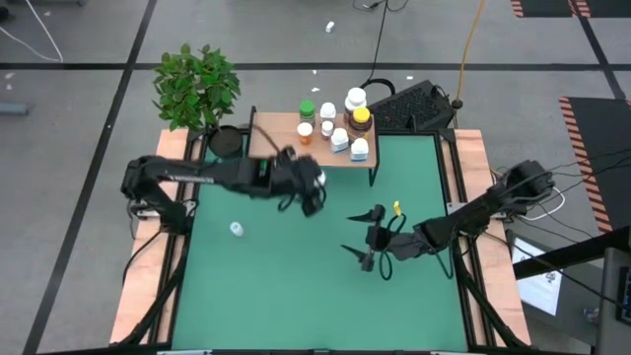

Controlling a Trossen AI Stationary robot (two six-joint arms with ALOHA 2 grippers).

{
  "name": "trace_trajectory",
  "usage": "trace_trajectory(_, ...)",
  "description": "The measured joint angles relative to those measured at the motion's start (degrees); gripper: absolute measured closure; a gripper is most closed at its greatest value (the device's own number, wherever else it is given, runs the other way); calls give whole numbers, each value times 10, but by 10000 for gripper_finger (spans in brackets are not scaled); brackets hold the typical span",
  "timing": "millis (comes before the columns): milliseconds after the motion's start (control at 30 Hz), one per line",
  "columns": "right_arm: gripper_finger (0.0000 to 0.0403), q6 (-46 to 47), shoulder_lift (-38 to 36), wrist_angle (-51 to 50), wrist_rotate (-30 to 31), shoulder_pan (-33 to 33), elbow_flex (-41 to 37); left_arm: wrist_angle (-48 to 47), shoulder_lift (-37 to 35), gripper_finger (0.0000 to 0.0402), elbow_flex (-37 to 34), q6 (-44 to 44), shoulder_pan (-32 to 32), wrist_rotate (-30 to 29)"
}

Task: Pick and place medicine bottles onto shelf by color
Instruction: Put the green pill bottle on the shelf

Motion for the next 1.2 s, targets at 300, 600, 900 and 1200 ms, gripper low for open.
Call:
trace_trajectory(300, 26, 16, -10, 126, 2, -5, -89, -24, 1, 172, 32, 46, 132, 99)
trace_trajectory(600, 26, 7, -10, 171, 0, -13, -111, -50, -1, 153, 33, 60, 211, 139)
trace_trajectory(900, 26, 3, -10, 174, -2, -12, -111, -19, 0, 143, 32, 70, 234, 166)
trace_trajectory(1200, 26, 7, -10, 174, -2, -12, -111, -17, 10, 93, 31, 73, 234, 175)
